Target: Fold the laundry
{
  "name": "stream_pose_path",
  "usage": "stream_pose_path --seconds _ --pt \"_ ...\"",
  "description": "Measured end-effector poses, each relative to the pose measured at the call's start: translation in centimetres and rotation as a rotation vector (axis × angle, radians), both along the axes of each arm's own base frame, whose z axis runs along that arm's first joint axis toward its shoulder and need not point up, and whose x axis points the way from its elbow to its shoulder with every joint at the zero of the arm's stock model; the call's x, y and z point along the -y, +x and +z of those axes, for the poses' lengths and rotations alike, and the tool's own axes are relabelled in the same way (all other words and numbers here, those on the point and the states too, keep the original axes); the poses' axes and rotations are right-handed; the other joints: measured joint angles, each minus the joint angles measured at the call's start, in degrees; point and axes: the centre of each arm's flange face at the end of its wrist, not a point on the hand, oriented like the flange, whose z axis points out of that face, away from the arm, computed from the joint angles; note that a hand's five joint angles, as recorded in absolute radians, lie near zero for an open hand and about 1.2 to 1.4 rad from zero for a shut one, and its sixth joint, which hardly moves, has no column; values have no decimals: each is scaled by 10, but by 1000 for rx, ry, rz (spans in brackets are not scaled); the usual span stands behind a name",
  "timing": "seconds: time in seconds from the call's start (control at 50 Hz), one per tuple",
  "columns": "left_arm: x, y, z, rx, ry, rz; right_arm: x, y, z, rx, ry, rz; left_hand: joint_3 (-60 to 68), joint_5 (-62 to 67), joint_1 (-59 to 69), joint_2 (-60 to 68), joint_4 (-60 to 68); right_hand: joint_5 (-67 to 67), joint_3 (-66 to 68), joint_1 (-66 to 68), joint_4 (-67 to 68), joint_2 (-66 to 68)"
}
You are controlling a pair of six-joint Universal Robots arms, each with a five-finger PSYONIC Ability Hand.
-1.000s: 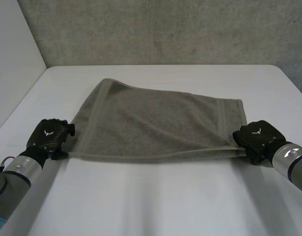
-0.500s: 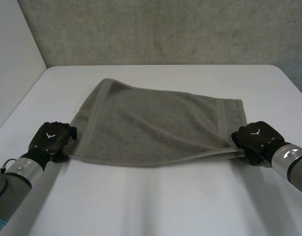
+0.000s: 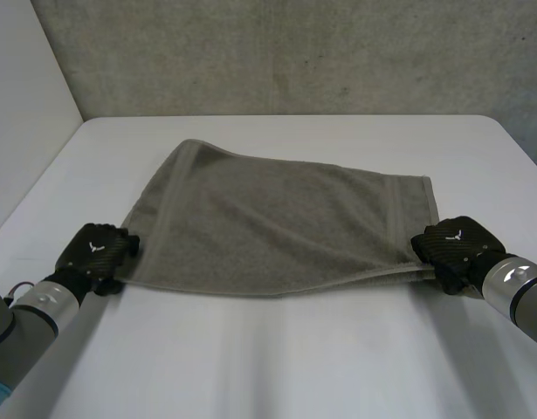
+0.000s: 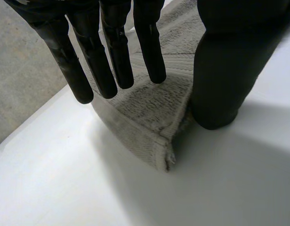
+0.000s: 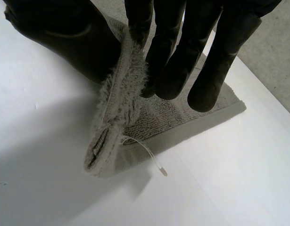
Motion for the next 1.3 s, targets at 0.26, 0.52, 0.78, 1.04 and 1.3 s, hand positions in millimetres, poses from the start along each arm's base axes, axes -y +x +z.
stream_pose_path --seconds 0.26,0.52,0.78,1.04,1.3 --pt "13 1 2 -5 -23 9 0 0 0 1 0 0 136 73 136 136 137 0 0 0 0 0" --pt "9 -1 6 -7 -29 6 -1 0 -2 -1 7 2 11 11 12 11 12 0 0 0 0 0" --pt "8 -1 12 -42 -35 13 -1 1 -4 -5 14 4 -17 -15 -16 -17 -16 0 0 0 0 0" --pt "6 -2 7 -47 -7 5 -1 1 -3 -5 11 4 291 286 280 292 293 0 0 0 0 0" --pt "-9 0 59 -40 -148 25 5 -4 35 10 -91 -22 320 309 297 320 321 0 0 0 0 0"
